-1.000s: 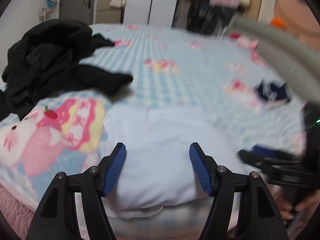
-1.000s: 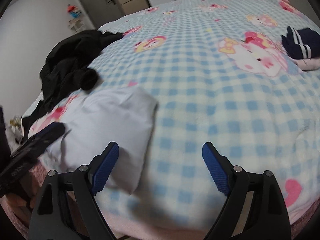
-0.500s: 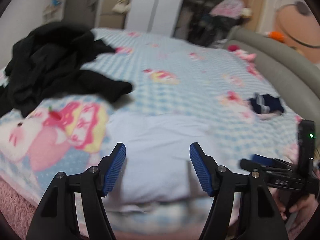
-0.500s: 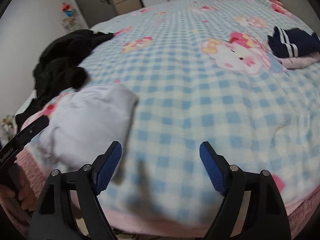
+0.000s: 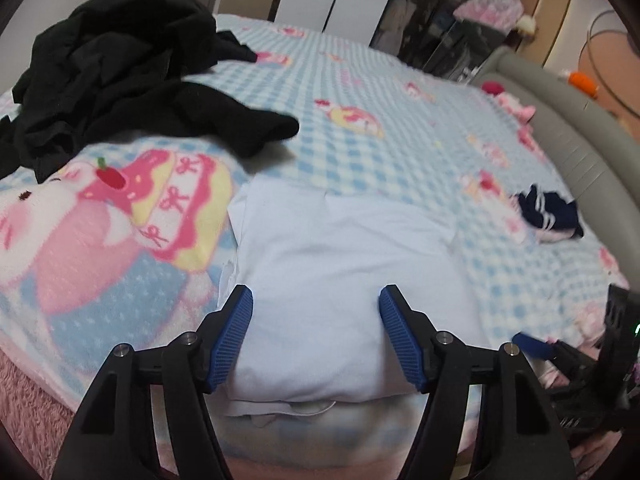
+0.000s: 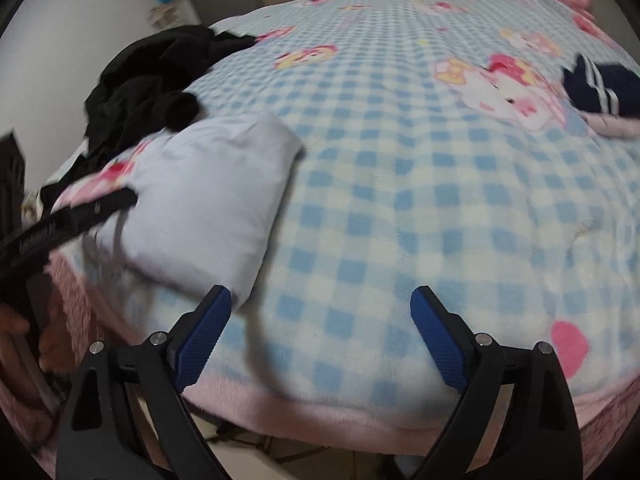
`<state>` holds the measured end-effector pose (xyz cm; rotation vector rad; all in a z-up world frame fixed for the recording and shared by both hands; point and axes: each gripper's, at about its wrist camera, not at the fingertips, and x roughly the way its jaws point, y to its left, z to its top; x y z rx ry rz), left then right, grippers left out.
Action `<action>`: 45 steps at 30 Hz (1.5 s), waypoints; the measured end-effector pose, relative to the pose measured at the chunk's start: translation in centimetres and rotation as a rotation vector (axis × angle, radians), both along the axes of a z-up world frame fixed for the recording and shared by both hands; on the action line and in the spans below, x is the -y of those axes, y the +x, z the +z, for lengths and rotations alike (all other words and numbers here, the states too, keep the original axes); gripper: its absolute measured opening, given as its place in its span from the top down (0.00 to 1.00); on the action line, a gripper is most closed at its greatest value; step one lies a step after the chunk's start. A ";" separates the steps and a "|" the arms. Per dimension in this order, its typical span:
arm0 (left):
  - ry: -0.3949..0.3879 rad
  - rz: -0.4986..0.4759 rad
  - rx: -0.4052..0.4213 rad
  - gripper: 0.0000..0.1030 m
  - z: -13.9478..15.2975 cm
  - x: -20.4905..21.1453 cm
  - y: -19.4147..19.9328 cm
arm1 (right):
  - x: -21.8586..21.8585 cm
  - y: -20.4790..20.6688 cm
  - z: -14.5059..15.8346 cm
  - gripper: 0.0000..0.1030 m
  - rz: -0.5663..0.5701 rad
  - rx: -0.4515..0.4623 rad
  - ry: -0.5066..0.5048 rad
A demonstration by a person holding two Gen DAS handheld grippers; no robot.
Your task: Fold clothes
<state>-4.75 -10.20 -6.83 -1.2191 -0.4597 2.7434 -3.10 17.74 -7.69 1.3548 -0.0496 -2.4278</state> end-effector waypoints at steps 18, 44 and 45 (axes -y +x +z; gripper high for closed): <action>-0.032 -0.045 0.094 0.26 -1.6 -0.1 -0.2 | 0.7 -0.4 -1.0 0.14 -0.102 -0.006 0.053; -0.028 -0.208 0.109 0.40 -2.3 -1.7 -7.4 | 4.5 -13.3 0.8 0.28 -0.094 0.022 0.035; -0.021 -0.206 0.115 0.40 -2.4 -1.6 -7.5 | 4.9 -13.4 0.3 0.28 -0.086 0.028 0.037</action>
